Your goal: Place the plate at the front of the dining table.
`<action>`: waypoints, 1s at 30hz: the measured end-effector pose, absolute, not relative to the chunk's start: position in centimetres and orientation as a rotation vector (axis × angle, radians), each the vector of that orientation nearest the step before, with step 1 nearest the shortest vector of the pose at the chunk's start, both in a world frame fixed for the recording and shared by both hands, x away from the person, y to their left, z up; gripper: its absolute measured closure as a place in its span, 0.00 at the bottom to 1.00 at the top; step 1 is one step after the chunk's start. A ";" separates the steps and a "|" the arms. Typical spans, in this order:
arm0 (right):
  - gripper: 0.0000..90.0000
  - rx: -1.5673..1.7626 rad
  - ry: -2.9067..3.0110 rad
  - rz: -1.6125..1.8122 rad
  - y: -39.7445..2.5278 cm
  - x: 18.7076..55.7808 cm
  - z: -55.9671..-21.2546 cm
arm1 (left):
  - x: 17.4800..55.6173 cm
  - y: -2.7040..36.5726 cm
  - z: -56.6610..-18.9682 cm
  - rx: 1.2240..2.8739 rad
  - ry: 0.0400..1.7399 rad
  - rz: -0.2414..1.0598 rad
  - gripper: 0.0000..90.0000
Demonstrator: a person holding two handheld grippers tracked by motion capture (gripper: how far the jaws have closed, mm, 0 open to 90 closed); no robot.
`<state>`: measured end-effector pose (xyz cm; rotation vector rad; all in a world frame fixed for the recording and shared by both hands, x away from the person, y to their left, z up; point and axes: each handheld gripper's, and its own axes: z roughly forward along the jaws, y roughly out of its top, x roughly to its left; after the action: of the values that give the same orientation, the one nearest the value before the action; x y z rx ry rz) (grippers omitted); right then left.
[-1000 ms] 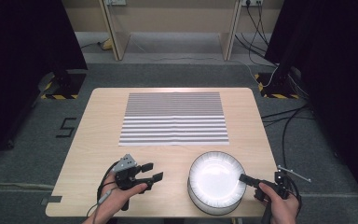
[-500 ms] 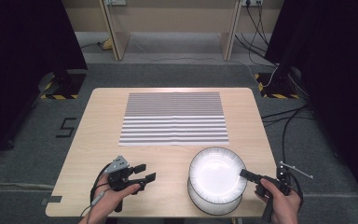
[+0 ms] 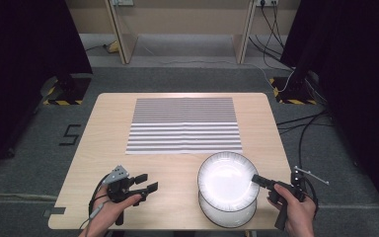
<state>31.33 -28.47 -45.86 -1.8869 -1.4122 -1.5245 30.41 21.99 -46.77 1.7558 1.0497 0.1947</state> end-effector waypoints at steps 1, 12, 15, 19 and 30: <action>0.86 -1.882 -1.412 -1.535 -28.4 31.5 -45.7 | 30.4 22.2 -46.8 1.755 1.054 0.199 0.44; 0.86 -1.863 -1.420 -1.554 -28.1 32.3 -44.6 | 30.5 22.7 -46.7 1.737 1.062 0.205 0.44; 0.86 -1.863 -1.419 -1.553 -28.0 32.5 -44.3 | 30.5 22.8 -46.7 1.737 1.067 0.208 0.44; 0.86 -1.865 -1.407 -1.562 -27.9 33.0 -44.0 | 30.5 22.9 -46.7 1.733 1.069 0.208 0.44; 0.86 -1.861 -1.385 -1.579 -27.6 33.9 -43.5 | 30.5 23.3 -46.4 1.722 1.067 0.215 0.44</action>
<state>33.92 -27.58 -43.47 -1.8609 -1.3855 -1.5793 30.51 23.28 -46.38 1.7225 1.0672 0.2152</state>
